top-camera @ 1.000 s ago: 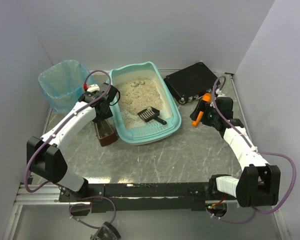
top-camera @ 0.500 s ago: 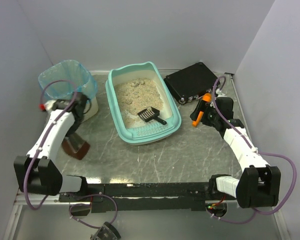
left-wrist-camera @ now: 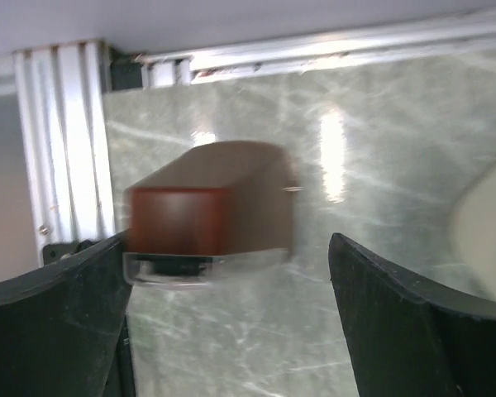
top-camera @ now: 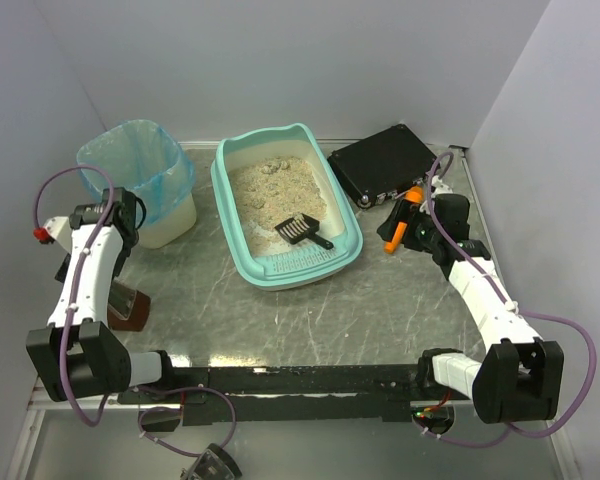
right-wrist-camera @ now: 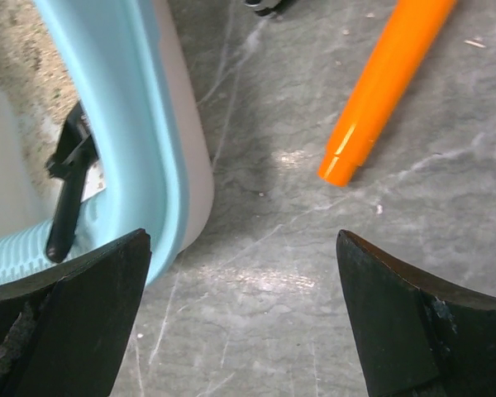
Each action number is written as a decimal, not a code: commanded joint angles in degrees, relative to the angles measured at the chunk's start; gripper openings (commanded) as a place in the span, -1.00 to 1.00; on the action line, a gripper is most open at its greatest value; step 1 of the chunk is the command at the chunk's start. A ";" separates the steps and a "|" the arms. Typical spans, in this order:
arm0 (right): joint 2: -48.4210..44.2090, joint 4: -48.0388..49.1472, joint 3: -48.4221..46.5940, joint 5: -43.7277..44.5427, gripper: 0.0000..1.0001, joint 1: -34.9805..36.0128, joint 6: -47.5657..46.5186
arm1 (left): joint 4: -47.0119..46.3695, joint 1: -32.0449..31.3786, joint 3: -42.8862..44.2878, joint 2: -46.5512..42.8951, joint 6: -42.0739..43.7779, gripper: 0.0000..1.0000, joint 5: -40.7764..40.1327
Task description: Clean the litter box
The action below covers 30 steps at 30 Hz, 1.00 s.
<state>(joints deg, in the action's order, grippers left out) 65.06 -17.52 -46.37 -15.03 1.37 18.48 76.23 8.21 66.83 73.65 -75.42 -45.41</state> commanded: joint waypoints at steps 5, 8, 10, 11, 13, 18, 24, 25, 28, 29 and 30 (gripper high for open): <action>-2.39 4.86 -0.03 -7.82 0.99 2.31 -3.61 | -0.19 0.23 10.16 -8.24 9.04 0.94 1.19; -1.52 5.21 -1.79 -6.78 0.99 8.09 -6.16 | -7.10 0.23 10.69 -14.30 17.01 0.94 8.54; 1.20 3.38 -6.08 -1.70 0.99 12.76 -8.10 | -12.22 0.14 10.34 -19.38 21.61 0.94 13.83; 2.43 2.41 -7.75 0.76 0.99 15.31 -10.89 | -14.07 0.14 10.43 -20.90 25.20 0.94 19.68; 6.82 1.17 -12.94 9.12 0.98 19.63 -11.27 | -18.47 0.06 11.13 -24.41 26.81 0.94 23.77; 18.31 3.53 -23.30 10.81 0.91 19.99 -17.41 | -24.97 0.05 12.54 -27.07 28.66 0.94 38.94; 32.91 0.20 -36.49 10.80 0.85 21.48 -21.38 | -32.89 -6.95 7.27 -21.46 26.29 0.94 43.42; 34.51 0.29 -38.08 10.55 0.85 21.66 -21.47 | -33.59 -10.54 7.18 -20.66 23.59 0.94 40.25; 40.75 -1.81 -45.63 11.51 0.80 22.36 -21.03 | -35.00 -26.28 7.96 -16.71 20.94 0.94 29.54; 42.33 -3.38 -47.48 13.69 0.74 23.06 -21.12 | -33.70 -30.40 8.49 -15.13 20.66 0.94 28.02; 45.22 -4.36 -50.63 14.93 0.68 23.33 -21.20 | -32.38 -31.49 9.10 -12.15 20.49 0.94 27.05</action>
<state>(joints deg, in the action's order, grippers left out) 104.60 -18.92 -87.02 -4.89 23.00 -0.89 45.19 -13.69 74.30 56.31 -51.83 -10.35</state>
